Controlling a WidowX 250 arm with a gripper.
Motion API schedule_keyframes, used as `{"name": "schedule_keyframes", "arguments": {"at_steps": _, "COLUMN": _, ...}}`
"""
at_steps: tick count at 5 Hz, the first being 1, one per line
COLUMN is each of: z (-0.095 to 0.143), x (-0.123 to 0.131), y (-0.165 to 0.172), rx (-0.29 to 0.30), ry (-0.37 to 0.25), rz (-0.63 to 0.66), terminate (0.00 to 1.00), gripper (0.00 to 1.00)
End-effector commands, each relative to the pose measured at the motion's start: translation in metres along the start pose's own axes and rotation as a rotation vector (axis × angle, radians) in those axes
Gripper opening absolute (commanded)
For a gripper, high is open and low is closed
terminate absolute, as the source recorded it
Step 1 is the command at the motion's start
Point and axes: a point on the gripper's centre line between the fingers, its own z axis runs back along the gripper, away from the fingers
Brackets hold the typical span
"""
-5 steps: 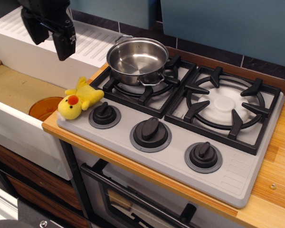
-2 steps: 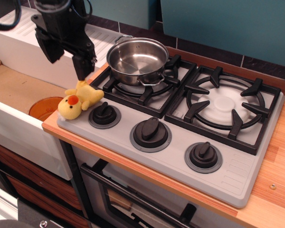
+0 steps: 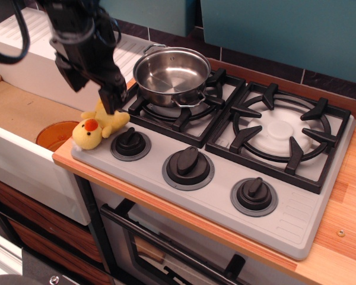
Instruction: Put stuffedduck in pan
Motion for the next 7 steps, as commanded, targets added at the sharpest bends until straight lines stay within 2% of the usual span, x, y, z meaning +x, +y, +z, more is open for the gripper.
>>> {"name": "schedule_keyframes", "arguments": {"at_steps": 1, "z": -0.017, "x": -0.004, "y": -0.002, "rx": 0.005, "ry": -0.054, "rz": 0.02, "terminate": 0.0, "gripper": 1.0}}
{"name": "schedule_keyframes", "arguments": {"at_steps": 3, "z": -0.039, "x": -0.008, "y": 0.003, "rx": -0.054, "ry": -0.019, "rz": 0.005, "terminate": 0.0, "gripper": 1.0}}
{"name": "schedule_keyframes", "arguments": {"at_steps": 4, "z": -0.052, "x": -0.007, "y": 0.006, "rx": -0.039, "ry": 0.011, "rz": -0.008, "terminate": 0.0, "gripper": 0.0}}
{"name": "schedule_keyframes", "arguments": {"at_steps": 5, "z": -0.053, "x": -0.006, "y": 0.01, "rx": -0.034, "ry": 0.028, "rz": -0.008, "terminate": 0.0, "gripper": 0.0}}
{"name": "schedule_keyframes", "arguments": {"at_steps": 7, "z": -0.027, "x": -0.004, "y": 0.023, "rx": 0.019, "ry": 0.121, "rz": 0.0, "terminate": 0.0, "gripper": 0.0}}
